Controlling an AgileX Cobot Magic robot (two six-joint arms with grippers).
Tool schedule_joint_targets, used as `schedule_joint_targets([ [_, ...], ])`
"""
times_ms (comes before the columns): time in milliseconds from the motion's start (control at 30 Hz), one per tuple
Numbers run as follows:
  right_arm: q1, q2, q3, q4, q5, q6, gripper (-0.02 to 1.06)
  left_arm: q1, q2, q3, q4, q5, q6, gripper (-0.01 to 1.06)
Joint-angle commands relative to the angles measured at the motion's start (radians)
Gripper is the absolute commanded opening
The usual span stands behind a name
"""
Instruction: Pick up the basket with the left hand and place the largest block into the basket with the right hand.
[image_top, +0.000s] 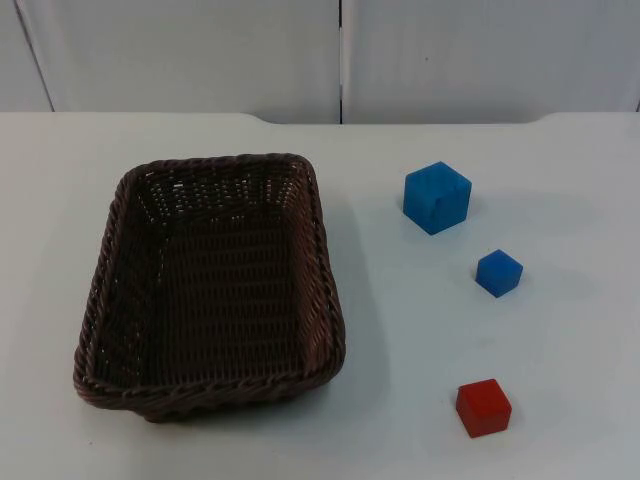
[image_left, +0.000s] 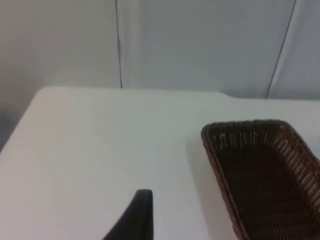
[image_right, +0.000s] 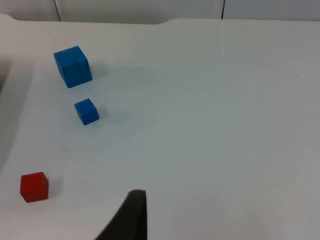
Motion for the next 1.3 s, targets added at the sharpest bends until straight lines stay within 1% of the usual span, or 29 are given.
schedule_joint_targets([
  [0,-0.008,-0.004,0.007,0.005,-0.001,-0.004,1.05,0.001,0.035,-0.003,-0.020,-0.016,-0.002,1.05],
  [133,-0.008,-0.004,0.007,0.005,-0.001,-0.004,1.05,0.001,0.118,-0.003,-0.022,-0.027,-0.002,1.05],
  [267,-0.008,-0.004,0.007,0.005,-0.001,-0.004,1.05,0.001,0.148,-0.003,-0.024,-0.031,-0.002,1.05],
  [833,-0.008,-0.004,0.007,0.005,-0.001,-0.004,1.05,0.001,0.163,-0.003,-0.027,-0.068,0.030,1.05],
  [1100,-0.008,-0.004,0.007,0.005,-0.001,-0.004,1.05,0.001,0.204,-0.003,-0.081,-0.085,0.030,1.05],
  [1200,-0.008,-0.004,0.007,0.005,-0.001,-0.004,1.05,0.001,0.244,-0.003,-0.108,-0.103,0.030,1.05],
  [1267,-0.008,-0.004,0.007,0.005,-0.001,-0.004,1.05,0.001,0.297,-0.003,-0.133,-0.144,0.030,1.05],
])
